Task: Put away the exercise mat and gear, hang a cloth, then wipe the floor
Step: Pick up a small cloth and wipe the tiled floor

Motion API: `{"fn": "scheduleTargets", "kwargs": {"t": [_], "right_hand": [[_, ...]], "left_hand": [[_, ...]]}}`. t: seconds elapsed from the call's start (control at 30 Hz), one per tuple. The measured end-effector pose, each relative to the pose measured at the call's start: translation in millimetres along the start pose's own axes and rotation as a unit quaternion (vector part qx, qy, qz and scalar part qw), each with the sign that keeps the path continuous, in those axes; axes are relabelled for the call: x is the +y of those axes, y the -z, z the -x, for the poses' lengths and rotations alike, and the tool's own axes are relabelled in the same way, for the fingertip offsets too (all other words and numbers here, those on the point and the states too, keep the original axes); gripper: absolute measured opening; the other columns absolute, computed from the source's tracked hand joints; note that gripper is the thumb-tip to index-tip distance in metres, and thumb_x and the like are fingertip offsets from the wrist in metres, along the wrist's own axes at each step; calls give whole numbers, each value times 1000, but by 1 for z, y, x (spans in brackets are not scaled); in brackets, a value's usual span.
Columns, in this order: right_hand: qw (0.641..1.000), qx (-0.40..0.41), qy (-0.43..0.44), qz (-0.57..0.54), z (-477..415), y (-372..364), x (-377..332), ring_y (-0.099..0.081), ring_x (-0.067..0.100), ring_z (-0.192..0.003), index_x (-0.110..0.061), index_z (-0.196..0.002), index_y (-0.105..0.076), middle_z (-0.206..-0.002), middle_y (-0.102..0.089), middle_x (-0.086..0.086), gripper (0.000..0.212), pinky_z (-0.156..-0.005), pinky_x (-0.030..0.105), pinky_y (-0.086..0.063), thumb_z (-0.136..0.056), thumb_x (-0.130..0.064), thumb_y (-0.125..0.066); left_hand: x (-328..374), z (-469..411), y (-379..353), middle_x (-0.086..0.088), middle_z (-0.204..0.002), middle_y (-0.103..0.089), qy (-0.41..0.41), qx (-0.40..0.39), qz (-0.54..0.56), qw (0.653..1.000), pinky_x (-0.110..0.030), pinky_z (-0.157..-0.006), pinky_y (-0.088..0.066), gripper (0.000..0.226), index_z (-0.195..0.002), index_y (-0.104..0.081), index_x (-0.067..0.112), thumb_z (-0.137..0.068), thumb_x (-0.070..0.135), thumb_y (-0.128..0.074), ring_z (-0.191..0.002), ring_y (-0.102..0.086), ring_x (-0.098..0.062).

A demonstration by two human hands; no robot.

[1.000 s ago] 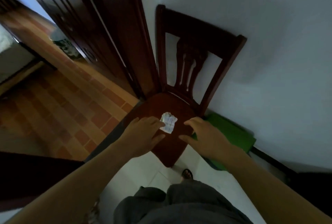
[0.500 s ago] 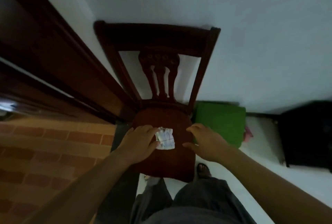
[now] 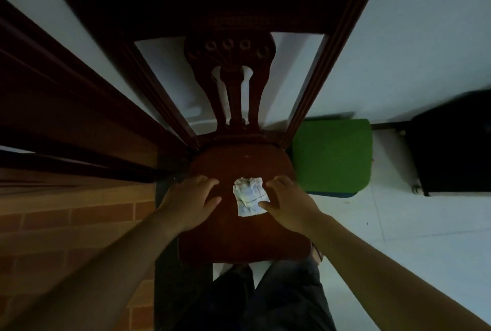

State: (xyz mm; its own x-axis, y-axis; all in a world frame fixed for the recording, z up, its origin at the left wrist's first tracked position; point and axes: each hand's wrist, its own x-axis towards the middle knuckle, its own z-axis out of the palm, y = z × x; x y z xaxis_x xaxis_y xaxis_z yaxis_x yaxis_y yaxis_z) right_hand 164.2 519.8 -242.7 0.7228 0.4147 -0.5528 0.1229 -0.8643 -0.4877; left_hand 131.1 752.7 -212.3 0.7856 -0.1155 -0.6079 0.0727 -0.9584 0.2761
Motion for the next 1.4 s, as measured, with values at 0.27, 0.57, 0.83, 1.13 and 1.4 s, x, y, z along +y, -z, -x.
{"fn": "scheduleTargets", "kwargs": {"t": [0.27, 0.57, 0.83, 1.13, 1.4], "right_hand": [[996, 83, -16, -10, -87, -101, 36, -9, 21, -142, -37, -146, -10, -156, -7, 1, 74, -105, 41, -34, -86, -61, -44], [990, 77, 26, 114, -147, -209, 70, -35, 31, -132, -32, -134, -36, -143, -34, 4, 61, -87, 48, -49, -80, -48, -60], [994, 107, 6, 3, -121, -159, 64, -31, 21, -131, -32, -137, -33, -140, -37, -6, 49, -101, 39, -39, -92, -39, -51], [912, 307, -38, -271, 45, 21, -13, -45, -16, -104, -37, -126, -48, -118, -51, -19, 42, -79, -1, -36, -87, -32, -62], [833, 466, -84, -287, 180, 93, -3, -53, 2, -102, -51, -120, -44, -117, -52, -15, 35, -82, 24, -47, -91, -34, -55]], "left_hand": [[-42, -76, -80, 3, -144, -39, 35, -13, 71, 997, -36, -101, -41, 51, -140, -31, 27, -94, 47, -38, -128, -42, -14], [-61, -105, -154, 5, -145, -38, 90, -21, 191, 977, -33, -100, -42, 48, -138, -34, 32, -93, 50, -37, -125, -44, -10], [-54, -74, -112, 7, -145, -36, 74, -56, 192, 977, -27, -93, -41, 45, -137, -34, 33, -95, 49, -30, -123, -45, -9], [41, -4, 39, 14, -141, -38, -71, 59, 175, 980, -28, -103, -36, 42, -133, -38, 39, -94, 51, -33, -127, -38, -5], [184, 55, 103, 10, -138, -41, -264, 69, 125, 954, -22, -100, -29, 43, -135, -41, 31, -95, 46, -37, -127, -37, -6]]}}
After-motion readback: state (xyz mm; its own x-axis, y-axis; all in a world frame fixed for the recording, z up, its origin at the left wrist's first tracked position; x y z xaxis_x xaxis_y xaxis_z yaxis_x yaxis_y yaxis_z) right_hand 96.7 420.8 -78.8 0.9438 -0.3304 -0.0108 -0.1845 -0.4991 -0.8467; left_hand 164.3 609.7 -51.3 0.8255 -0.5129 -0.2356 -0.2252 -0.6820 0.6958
